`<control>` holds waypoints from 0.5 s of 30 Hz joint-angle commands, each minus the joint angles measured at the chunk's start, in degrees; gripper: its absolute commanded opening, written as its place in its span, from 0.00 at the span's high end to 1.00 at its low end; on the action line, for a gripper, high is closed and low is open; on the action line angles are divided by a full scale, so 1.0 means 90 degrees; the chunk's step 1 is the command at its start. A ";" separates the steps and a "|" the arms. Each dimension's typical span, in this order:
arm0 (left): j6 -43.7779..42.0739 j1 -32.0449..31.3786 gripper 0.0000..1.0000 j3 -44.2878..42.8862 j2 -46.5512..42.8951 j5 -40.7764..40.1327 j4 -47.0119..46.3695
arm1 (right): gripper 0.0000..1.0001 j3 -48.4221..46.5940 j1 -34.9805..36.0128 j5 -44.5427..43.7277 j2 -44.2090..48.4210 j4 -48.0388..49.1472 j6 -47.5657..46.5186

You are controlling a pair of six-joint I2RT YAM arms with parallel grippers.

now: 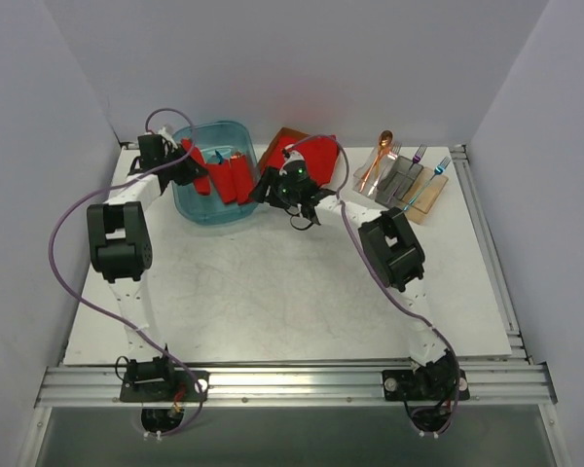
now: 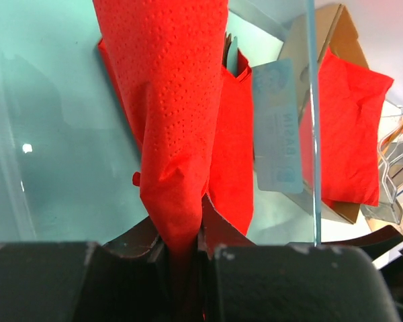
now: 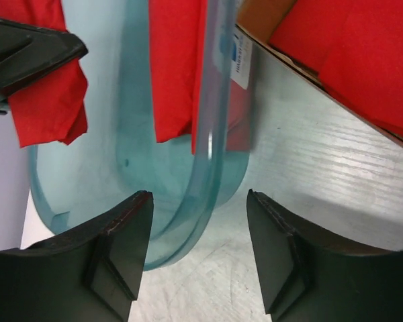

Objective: Place the utensils on the paper napkin and roll it up
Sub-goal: Move the bin to the center of the board.

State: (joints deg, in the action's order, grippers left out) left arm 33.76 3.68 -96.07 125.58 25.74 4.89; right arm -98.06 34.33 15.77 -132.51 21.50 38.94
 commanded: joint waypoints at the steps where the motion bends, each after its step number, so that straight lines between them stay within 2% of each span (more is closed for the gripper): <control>1: -0.0186 -0.0019 0.98 0.0137 -0.0515 -0.0145 -0.0142 | 0.47 -0.0296 0.0102 -0.0258 -0.0082 -0.0045 0.0165; 2: -0.0186 -0.0019 0.98 0.0234 -0.0554 -0.0174 -0.0171 | 0.55 -0.0276 0.0131 -0.0219 -0.0082 0.0110 0.0166; 3: -0.0186 -0.0028 0.98 0.0284 -0.0593 -0.0184 -0.0191 | 0.57 -0.0180 0.0170 -0.0180 -0.0062 0.0170 0.0185; 10: -0.0371 -0.0009 0.98 0.0752 -0.0915 -0.0203 -0.0328 | 0.64 0.0893 0.0531 -0.0569 0.0523 0.0795 0.0468; 11: -0.0401 -0.0009 0.97 0.0791 -0.0935 -0.0252 -0.0338 | 0.71 0.1021 0.0599 -0.0619 0.0601 0.0969 0.0507; 14: -0.0460 0.0020 0.98 0.0938 -0.1004 -0.0252 -0.0338 | 0.81 0.1528 0.0775 -0.1039 0.0855 0.1195 0.0673; 15: -0.0479 0.0020 0.97 0.0958 -0.1052 -0.0252 -0.0328 | 0.82 0.1627 0.0814 -0.1126 0.0991 0.1263 0.0712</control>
State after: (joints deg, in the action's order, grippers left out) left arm 31.31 3.68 -87.94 120.36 24.10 4.49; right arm -86.65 39.09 9.21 -128.31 31.20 45.54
